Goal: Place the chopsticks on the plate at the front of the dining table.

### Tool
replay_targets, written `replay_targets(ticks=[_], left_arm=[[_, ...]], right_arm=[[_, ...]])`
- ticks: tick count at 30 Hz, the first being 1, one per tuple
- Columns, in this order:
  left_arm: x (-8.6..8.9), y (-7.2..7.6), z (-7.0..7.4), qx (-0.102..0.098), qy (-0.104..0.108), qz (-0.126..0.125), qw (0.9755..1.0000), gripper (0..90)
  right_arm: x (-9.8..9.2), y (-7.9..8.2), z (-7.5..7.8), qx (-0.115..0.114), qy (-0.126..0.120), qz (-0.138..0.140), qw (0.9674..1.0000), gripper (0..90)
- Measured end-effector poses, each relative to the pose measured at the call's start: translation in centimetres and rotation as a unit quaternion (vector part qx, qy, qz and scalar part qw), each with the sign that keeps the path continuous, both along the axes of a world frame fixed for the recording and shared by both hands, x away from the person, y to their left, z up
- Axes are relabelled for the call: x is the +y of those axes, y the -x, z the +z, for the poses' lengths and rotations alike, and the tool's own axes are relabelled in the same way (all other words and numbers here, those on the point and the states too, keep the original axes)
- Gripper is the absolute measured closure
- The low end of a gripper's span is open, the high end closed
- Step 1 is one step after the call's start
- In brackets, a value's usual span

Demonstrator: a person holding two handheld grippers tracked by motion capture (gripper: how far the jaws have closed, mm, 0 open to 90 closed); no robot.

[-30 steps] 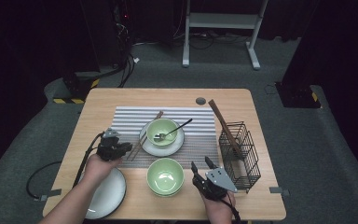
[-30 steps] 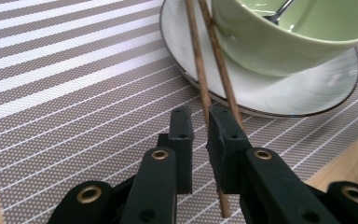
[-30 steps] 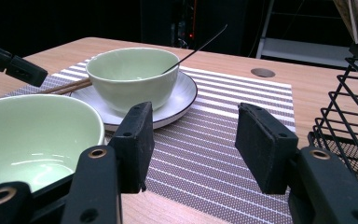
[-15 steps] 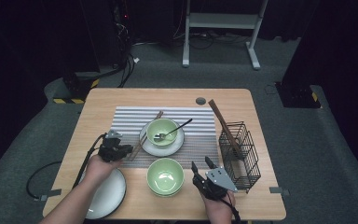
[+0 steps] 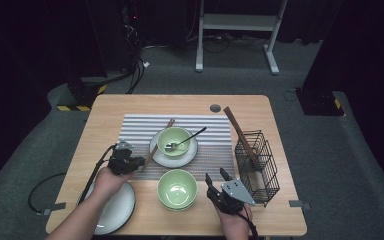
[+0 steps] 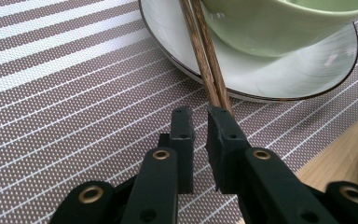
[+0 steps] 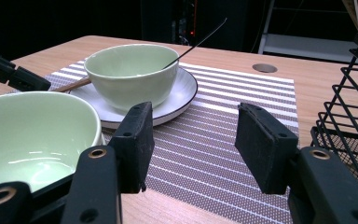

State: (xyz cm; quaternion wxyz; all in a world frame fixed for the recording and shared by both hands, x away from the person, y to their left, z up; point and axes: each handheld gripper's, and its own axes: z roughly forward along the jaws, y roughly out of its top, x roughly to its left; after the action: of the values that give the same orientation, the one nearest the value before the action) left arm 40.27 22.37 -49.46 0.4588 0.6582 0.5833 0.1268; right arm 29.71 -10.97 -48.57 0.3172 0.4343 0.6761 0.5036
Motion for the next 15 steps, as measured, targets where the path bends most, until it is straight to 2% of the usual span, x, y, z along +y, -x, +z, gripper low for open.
replay_targets(ticks=[1,5,15], left_arm=[[0.06,0.01,0.0,0.0,-0.005,-0.003,1.0,80.1],[-0.14,0.04,-0.06,0.002,0.004,0.001,1.0,80.1],[-0.2,0.16,-0.15,0.0,-0.004,-0.005,1.0,80.1]], right_arm=[[-0.04,-0.03,0.03,-0.002,0.001,0.0,1.0,46.2],[-0.07,-0.07,0.05,-0.002,0.0,-0.002,1.0,46.1],[-0.02,-0.24,0.03,-0.002,0.004,-0.004,1.0,44.7]])
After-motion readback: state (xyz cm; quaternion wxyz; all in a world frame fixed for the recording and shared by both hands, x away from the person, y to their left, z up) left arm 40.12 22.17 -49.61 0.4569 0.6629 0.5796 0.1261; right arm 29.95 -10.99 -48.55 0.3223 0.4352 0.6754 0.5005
